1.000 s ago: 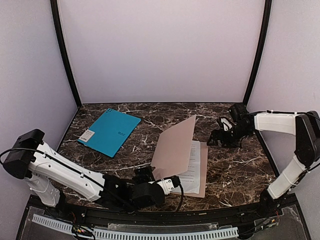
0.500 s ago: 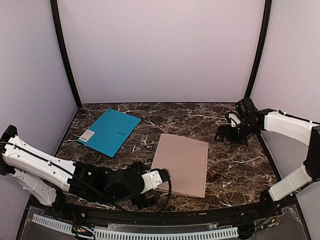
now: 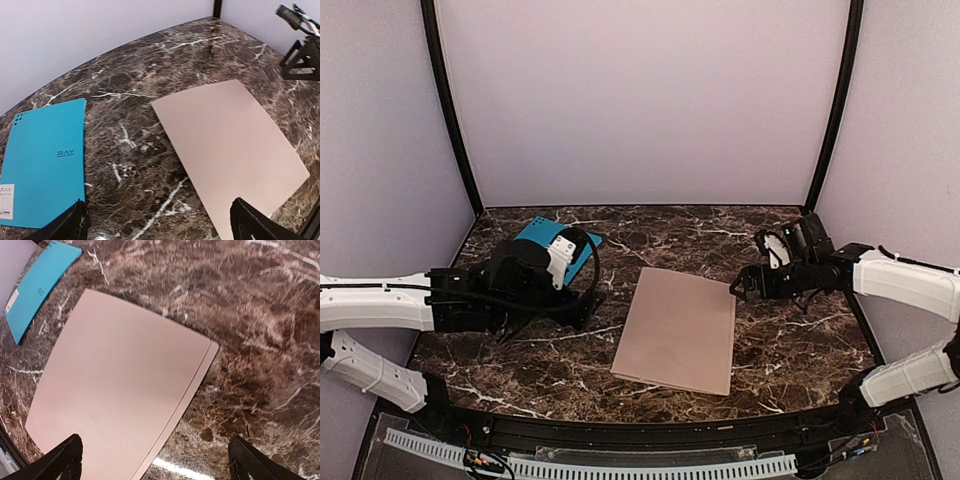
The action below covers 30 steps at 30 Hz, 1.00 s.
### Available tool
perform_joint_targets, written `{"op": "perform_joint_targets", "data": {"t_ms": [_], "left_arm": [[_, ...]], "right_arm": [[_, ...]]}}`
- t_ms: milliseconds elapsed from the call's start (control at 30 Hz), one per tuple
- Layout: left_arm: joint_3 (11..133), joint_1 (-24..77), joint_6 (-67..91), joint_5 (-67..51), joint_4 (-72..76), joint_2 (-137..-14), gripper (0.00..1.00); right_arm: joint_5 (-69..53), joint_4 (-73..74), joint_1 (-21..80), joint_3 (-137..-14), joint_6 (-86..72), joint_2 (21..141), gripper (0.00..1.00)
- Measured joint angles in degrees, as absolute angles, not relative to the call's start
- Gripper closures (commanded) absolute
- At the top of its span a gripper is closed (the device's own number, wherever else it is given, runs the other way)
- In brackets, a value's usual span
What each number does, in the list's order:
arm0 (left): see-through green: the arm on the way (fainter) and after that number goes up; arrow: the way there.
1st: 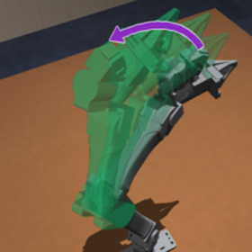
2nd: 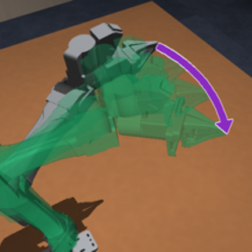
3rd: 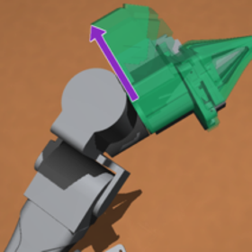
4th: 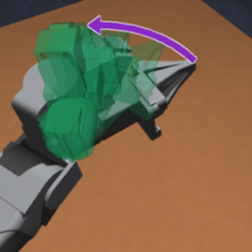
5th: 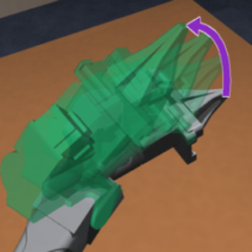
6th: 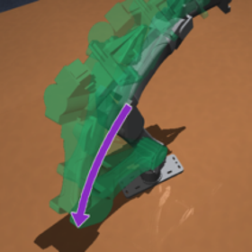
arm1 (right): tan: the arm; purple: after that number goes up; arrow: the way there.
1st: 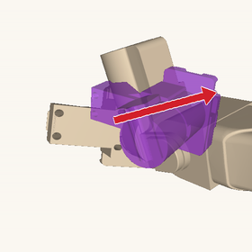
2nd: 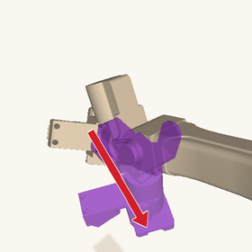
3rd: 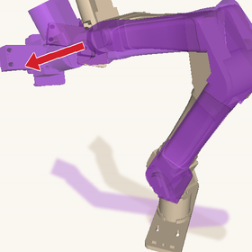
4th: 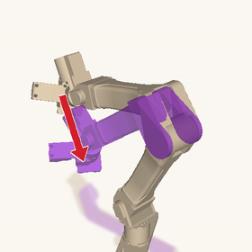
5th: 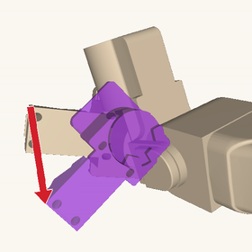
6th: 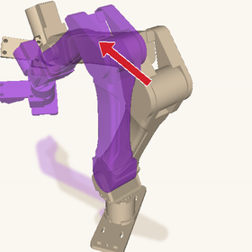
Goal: Put the files into the folder
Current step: Reset both arms
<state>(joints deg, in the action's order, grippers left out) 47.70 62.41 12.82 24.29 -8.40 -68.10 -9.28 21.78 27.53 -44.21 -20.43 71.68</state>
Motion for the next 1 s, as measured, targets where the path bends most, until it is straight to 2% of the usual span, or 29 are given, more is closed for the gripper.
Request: {"op": "perform_joint_targets", "data": {"t_ms": [467, 733, 1000], "left_arm": [[38.8, 37.5, 9.5, 31.2, 2.2, -53.7, 0.01], [35.9, 35.2, 4.7, 34.0, 6.4, -55.4, 0.01], [30.9, 35.2, 2.4, 32.9, 10.1, -51.7, 0.01]], "right_arm": [[1.9, 10.2, 27.5, -44.1, -7.9, 58.9, 0.01], [7.0, 4.5, 27.5, -42.2, -4.4, 57.8, 0.01], [8.0, -0.1, 27.5, -38.3, -1.9, 55.0, 0.01]]}}
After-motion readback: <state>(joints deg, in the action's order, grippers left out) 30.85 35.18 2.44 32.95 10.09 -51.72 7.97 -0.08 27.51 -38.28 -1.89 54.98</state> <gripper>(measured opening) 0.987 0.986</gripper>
